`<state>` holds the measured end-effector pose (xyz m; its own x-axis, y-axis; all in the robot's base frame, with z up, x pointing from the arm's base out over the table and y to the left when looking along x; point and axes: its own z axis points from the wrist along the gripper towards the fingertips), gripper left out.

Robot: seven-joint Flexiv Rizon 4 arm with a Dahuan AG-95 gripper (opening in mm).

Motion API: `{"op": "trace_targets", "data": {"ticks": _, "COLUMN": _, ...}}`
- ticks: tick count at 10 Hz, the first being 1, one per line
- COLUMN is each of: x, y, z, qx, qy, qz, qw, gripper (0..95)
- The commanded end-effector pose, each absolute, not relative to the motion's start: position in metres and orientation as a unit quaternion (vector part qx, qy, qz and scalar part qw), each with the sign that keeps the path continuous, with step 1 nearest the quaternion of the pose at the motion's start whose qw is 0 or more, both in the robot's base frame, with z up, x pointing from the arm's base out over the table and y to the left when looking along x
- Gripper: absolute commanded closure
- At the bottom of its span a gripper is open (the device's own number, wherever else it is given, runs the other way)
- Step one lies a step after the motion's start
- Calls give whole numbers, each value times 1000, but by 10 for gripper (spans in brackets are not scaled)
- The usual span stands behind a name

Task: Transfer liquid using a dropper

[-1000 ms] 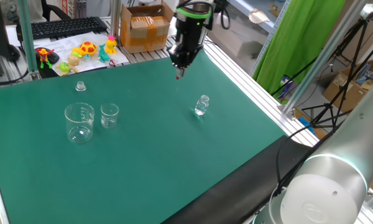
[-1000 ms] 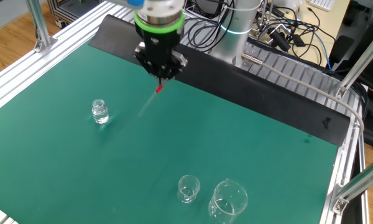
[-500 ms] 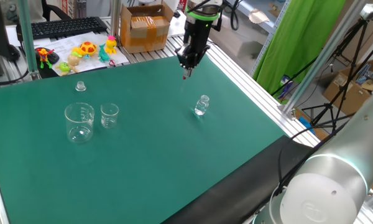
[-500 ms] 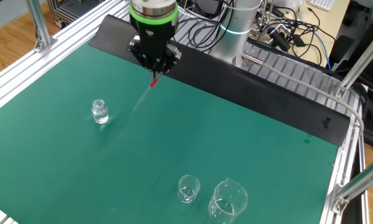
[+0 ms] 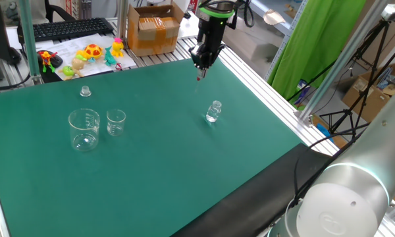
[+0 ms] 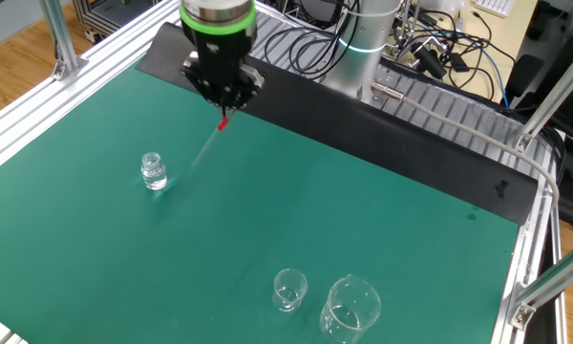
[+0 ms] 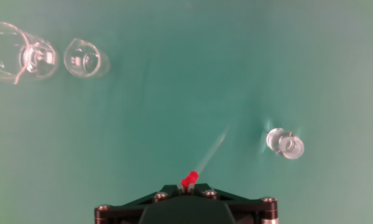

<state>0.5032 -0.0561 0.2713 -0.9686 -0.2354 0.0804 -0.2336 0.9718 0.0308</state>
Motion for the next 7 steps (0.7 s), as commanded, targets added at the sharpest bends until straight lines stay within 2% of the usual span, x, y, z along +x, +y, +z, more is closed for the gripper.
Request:
{"op": "trace_targets", "data": {"ticks": 1, "x": 507, "y": -61, "z": 275, "qx": 122, "qy": -991, "qz": -14, "qw": 43, "gripper": 950}}
{"op": "trace_targets", "data": {"ticks": 7, "x": 507, "y": -62, "z": 276, "qx": 115, "qy": -993, "qz": -18, "qw": 33, "gripper": 950}}
